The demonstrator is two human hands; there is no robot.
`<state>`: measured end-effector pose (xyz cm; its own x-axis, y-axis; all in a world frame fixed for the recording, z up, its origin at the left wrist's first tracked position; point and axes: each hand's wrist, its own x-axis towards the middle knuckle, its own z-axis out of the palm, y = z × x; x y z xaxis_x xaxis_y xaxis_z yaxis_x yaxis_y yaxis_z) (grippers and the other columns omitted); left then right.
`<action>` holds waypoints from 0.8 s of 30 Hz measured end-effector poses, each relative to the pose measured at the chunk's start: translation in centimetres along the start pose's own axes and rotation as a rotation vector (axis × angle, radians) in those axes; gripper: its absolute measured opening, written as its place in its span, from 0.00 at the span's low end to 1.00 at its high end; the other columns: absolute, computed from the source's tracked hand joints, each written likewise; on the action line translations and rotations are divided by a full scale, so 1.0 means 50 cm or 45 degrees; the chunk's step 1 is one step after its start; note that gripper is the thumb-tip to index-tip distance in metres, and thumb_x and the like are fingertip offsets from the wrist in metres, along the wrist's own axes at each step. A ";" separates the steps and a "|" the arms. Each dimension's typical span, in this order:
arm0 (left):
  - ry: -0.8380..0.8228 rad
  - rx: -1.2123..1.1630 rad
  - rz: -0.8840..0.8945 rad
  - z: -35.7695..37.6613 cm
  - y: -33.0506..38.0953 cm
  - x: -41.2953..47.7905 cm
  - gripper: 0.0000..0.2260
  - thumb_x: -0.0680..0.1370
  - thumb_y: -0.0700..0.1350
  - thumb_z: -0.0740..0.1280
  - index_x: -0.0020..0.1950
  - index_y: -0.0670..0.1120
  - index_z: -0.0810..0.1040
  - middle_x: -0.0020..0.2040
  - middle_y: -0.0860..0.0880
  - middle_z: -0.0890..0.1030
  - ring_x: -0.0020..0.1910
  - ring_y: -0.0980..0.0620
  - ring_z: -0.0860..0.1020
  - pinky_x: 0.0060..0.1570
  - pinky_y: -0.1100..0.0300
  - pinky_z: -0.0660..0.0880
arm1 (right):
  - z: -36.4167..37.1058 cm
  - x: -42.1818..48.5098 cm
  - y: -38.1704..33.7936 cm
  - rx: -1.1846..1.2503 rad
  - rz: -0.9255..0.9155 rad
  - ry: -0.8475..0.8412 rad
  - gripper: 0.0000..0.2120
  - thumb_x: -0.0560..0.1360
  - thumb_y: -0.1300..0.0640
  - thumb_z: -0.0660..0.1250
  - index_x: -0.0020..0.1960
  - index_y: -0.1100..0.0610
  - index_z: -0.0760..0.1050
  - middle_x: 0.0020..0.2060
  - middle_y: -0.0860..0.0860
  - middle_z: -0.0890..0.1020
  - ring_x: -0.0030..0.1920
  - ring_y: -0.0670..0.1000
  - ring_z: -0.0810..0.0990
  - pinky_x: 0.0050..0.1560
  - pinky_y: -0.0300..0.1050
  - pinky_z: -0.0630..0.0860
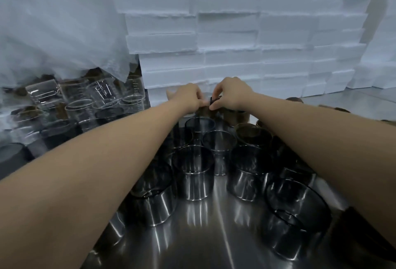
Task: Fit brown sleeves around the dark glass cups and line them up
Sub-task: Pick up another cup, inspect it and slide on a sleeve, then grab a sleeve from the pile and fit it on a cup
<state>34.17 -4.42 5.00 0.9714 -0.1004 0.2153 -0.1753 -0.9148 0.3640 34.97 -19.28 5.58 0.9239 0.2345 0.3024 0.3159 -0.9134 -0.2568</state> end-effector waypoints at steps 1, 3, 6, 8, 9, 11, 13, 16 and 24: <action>-0.019 0.013 -0.020 0.005 0.001 0.003 0.06 0.79 0.53 0.67 0.47 0.51 0.78 0.46 0.53 0.77 0.50 0.50 0.72 0.60 0.49 0.61 | 0.004 0.003 0.000 -0.060 -0.004 0.013 0.10 0.67 0.47 0.77 0.43 0.49 0.80 0.42 0.48 0.81 0.51 0.52 0.78 0.48 0.45 0.72; -0.032 0.034 -0.051 0.005 0.007 0.003 0.07 0.79 0.53 0.66 0.51 0.52 0.79 0.49 0.51 0.78 0.52 0.49 0.72 0.56 0.51 0.61 | 0.006 0.007 -0.005 -0.162 -0.029 0.009 0.11 0.70 0.46 0.75 0.49 0.49 0.81 0.45 0.49 0.81 0.54 0.53 0.77 0.48 0.44 0.68; 0.076 0.141 -0.048 -0.012 0.011 -0.008 0.08 0.79 0.50 0.68 0.56 0.50 0.76 0.61 0.48 0.79 0.62 0.46 0.74 0.56 0.53 0.63 | -0.005 0.003 -0.017 -0.278 -0.015 -0.028 0.20 0.73 0.49 0.73 0.63 0.51 0.77 0.57 0.52 0.80 0.61 0.56 0.75 0.55 0.47 0.69; 0.168 0.127 -0.047 -0.030 0.012 -0.027 0.11 0.79 0.47 0.68 0.60 0.47 0.76 0.64 0.46 0.77 0.65 0.44 0.73 0.62 0.52 0.64 | -0.025 -0.013 -0.025 -0.173 0.042 -0.008 0.23 0.73 0.55 0.73 0.67 0.52 0.73 0.62 0.54 0.77 0.63 0.57 0.74 0.62 0.50 0.71; 0.187 0.117 -0.050 -0.041 0.009 -0.042 0.10 0.79 0.45 0.68 0.60 0.46 0.77 0.64 0.46 0.77 0.65 0.44 0.73 0.63 0.51 0.64 | -0.039 -0.024 -0.031 -0.081 0.051 0.009 0.23 0.73 0.57 0.73 0.67 0.53 0.73 0.62 0.55 0.77 0.62 0.57 0.75 0.62 0.52 0.72; 0.198 0.141 -0.051 -0.066 0.003 -0.080 0.12 0.78 0.36 0.65 0.61 0.45 0.77 0.64 0.45 0.78 0.65 0.43 0.73 0.64 0.52 0.65 | -0.071 -0.056 -0.049 0.063 0.027 0.043 0.20 0.73 0.61 0.72 0.64 0.56 0.76 0.60 0.56 0.78 0.59 0.56 0.77 0.60 0.51 0.75; 0.203 0.141 -0.059 -0.091 0.007 -0.121 0.18 0.76 0.31 0.61 0.63 0.43 0.78 0.64 0.44 0.78 0.64 0.43 0.74 0.63 0.52 0.68 | -0.105 -0.095 -0.075 0.125 -0.016 0.040 0.17 0.73 0.62 0.72 0.61 0.58 0.78 0.57 0.56 0.80 0.56 0.55 0.79 0.57 0.48 0.76; 0.247 0.081 -0.050 -0.130 0.033 -0.194 0.17 0.76 0.32 0.62 0.63 0.43 0.79 0.64 0.44 0.79 0.63 0.44 0.75 0.62 0.51 0.72 | -0.147 -0.162 -0.128 0.184 -0.077 0.030 0.09 0.73 0.63 0.71 0.53 0.58 0.82 0.52 0.55 0.82 0.50 0.51 0.79 0.49 0.40 0.76; 0.627 -0.334 0.145 -0.079 0.104 -0.494 0.10 0.72 0.37 0.61 0.36 0.49 0.77 0.37 0.51 0.78 0.43 0.46 0.77 0.34 0.55 0.67 | -0.078 -0.432 -0.256 0.777 0.044 0.527 0.07 0.72 0.66 0.62 0.36 0.61 0.75 0.35 0.54 0.79 0.37 0.51 0.76 0.38 0.41 0.72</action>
<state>8.65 -5.13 5.18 0.7656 0.0590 0.6406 -0.3695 -0.7748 0.5130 10.14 -13.96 5.90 0.8163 -0.0463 0.5757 0.4635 -0.5424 -0.7007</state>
